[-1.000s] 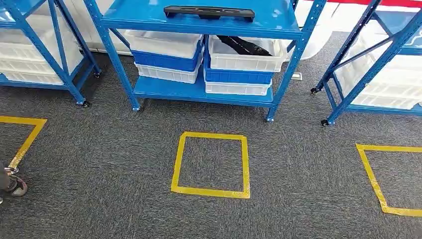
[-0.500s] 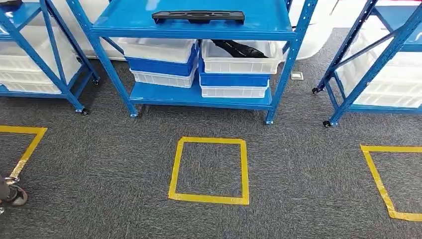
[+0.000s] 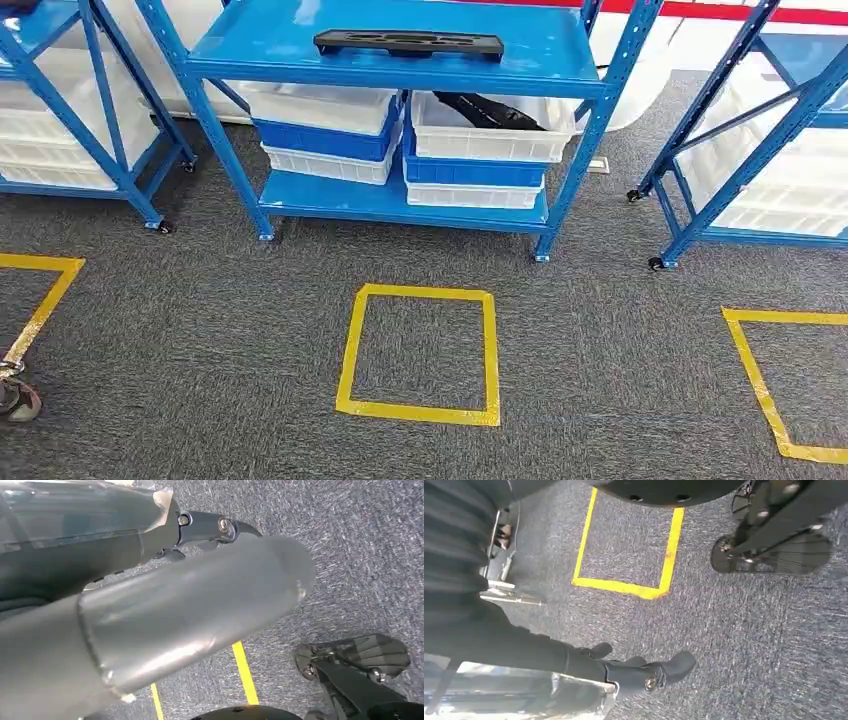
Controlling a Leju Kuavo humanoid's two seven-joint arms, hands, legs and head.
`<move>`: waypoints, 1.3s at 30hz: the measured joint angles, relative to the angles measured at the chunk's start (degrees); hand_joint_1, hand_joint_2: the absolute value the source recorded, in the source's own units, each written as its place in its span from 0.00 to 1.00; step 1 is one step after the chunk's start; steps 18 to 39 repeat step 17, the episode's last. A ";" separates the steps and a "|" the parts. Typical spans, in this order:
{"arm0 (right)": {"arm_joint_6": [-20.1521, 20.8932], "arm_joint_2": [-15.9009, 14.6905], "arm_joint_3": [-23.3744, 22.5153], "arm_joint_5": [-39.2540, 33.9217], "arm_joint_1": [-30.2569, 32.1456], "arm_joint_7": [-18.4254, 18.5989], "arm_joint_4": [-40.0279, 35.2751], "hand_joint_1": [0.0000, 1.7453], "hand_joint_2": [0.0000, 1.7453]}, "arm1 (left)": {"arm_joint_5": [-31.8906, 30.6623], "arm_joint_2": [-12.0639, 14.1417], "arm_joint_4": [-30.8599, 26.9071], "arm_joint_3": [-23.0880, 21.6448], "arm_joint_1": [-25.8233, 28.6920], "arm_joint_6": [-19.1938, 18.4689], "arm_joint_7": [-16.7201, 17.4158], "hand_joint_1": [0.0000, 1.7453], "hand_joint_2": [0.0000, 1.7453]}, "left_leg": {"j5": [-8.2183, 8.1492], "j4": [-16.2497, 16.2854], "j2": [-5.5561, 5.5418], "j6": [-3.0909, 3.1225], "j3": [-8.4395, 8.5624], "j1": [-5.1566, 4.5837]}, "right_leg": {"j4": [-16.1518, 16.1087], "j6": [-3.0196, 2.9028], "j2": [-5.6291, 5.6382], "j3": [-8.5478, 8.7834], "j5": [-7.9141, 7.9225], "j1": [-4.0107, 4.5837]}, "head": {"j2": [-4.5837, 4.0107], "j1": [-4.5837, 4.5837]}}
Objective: Take the parts from the cabinet and place them on the table.
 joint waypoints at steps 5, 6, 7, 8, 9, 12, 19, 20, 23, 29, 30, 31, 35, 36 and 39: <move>0.00 -0.15 0.00 -0.09 -0.03 0.00 0.02 0.00 1.00 | -0.11 -0.15 0.00 0.00 -0.08 0.00 0.11 0.00 0.00 | -2.63 0.37 -0.11 -2.23 1.80 0.05 | -15.99 1.52 -0.17 6.68 8.27 -0.68 | 0.00 0.46; 0.00 -0.20 0.00 -0.15 -0.10 0.00 0.02 0.00 1.00 | -0.24 -0.15 0.00 0.00 -0.22 0.00 0.28 0.00 0.00 | -2.72 0.29 -0.04 -2.41 1.98 -0.04 | -15.83 0.74 -0.16 6.67 8.07 -0.66 | 0.00 0.15; 0.00 -0.20 0.00 -0.18 -0.09 0.00 0.02 0.00 1.00 | -0.41 -0.17 0.00 0.00 -0.33 0.00 0.33 0.00 0.00 | -2.76 0.09 -0.04 -2.50 2.15 0.10 | -15.72 0.37 -0.15 6.70 7.85 -0.53 | 0.00 0.17; 0.00 -0.17 0.00 -0.22 -0.05 0.00 0.02 0.00 1.00 | -0.48 -0.17 0.00 0.00 -0.41 0.00 0.35 0.00 0.00 | -2.94 0.00 -0.04 -2.76 2.25 0.35 | -15.76 -0.19 -0.09 6.83 7.74 -0.67 | 0.00 0.17; 0.00 -0.15 0.00 -0.24 -0.05 0.02 0.02 0.00 1.00 | -0.48 -0.15 -0.02 0.00 -0.51 0.00 0.37 0.00 0.00 | -3.41 0.39 -0.01 -3.14 2.30 0.71 | -15.94 -0.62 -0.01 7.07 7.70 -1.00 | 0.00 0.11; 0.00 -0.13 0.00 -0.33 -0.04 0.02 0.02 0.00 1.00 | -0.57 -0.17 -0.02 0.00 -0.54 0.04 0.39 0.00 0.00 | -8.45 11.48 0.03 -3.50 -3.54 0.70 | -15.94 -1.78 -0.06 7.71 6.95 -0.66 | 0.00 0.06; 0.00 -0.04 -0.02 -0.57 0.07 0.02 0.02 0.00 1.00 | -0.72 -0.20 -0.02 0.00 -0.38 0.00 0.42 0.00 0.00 | -2.10 11.34 0.04 -2.84 -7.34 0.66 | -15.93 -2.26 0.29 9.73 5.48 -0.14 | 0.00 0.06; 0.00 -0.04 -0.02 -0.57 0.07 0.02 0.02 0.00 1.00 | -0.72 -0.20 -0.02 0.00 -0.38 0.00 0.42 0.00 0.00 | -2.10 11.34 0.04 -2.84 -7.34 0.66 | -15.93 -2.26 0.29 9.73 5.48 -0.14 | 0.00 0.06; 0.00 -0.04 -0.02 -0.57 0.07 0.02 0.02 0.00 1.00 | -0.72 -0.20 -0.02 0.00 -0.38 0.00 0.42 0.00 0.00 | -2.10 11.34 0.04 -2.84 -7.34 0.66 | -15.93 -2.26 0.29 9.73 5.48 -0.14 | 0.00 0.06; 0.00 -0.04 -0.02 -0.57 0.07 0.02 0.02 0.00 1.00 | -0.72 -0.20 -0.02 0.00 -0.38 0.00 0.42 0.00 0.00 | -2.10 11.34 0.04 -2.84 -7.34 0.66 | -15.93 -2.26 0.29 9.73 5.48 -0.14 | 0.00 0.06; 0.00 -0.04 -0.02 -0.57 0.07 0.02 0.02 0.00 1.00 | -0.72 -0.20 -0.02 0.00 -0.38 0.00 0.42 0.00 0.00 | -2.10 11.34 0.04 -2.84 -7.34 0.66 | -15.93 -2.26 0.29 9.73 5.48 -0.14 | 0.00 0.06; 0.00 -0.04 -0.02 -0.57 0.07 0.02 0.02 0.00 1.00 | -0.72 -0.20 -0.02 0.00 -0.38 0.00 0.42 0.00 0.00 | -2.10 11.34 0.04 -2.84 -7.34 0.66 | -15.93 -2.26 0.29 9.73 5.48 -0.14 | 0.00 0.06; 0.00 -0.04 -0.02 -0.57 0.07 0.02 0.02 0.00 1.00 | -0.72 -0.20 -0.02 0.00 -0.38 0.00 0.42 0.00 0.00 | -2.10 11.34 0.04 -2.84 -7.34 0.66 | -15.93 -2.26 0.29 9.73 5.48 -0.14 | 0.00 0.06; 0.00 -0.04 -0.02 -0.57 0.07 0.02 0.02 0.00 1.00 | -0.72 -0.20 -0.02 0.00 -0.38 0.00 0.42 0.00 0.00 | -2.10 11.34 0.04 -2.84 -7.34 0.66 | -15.93 -2.26 0.29 9.73 5.48 -0.14 | 0.00 0.06; 0.00 -0.04 -0.02 -0.57 0.07 0.02 0.02 0.00 1.00 | -0.72 -0.20 -0.02 0.00 -0.38 0.00 0.42 0.00 0.00 | -2.10 11.34 0.04 -2.84 -7.34 0.66 | -15.93 -2.26 0.29 9.73 5.48 -0.14 | 0.00 0.06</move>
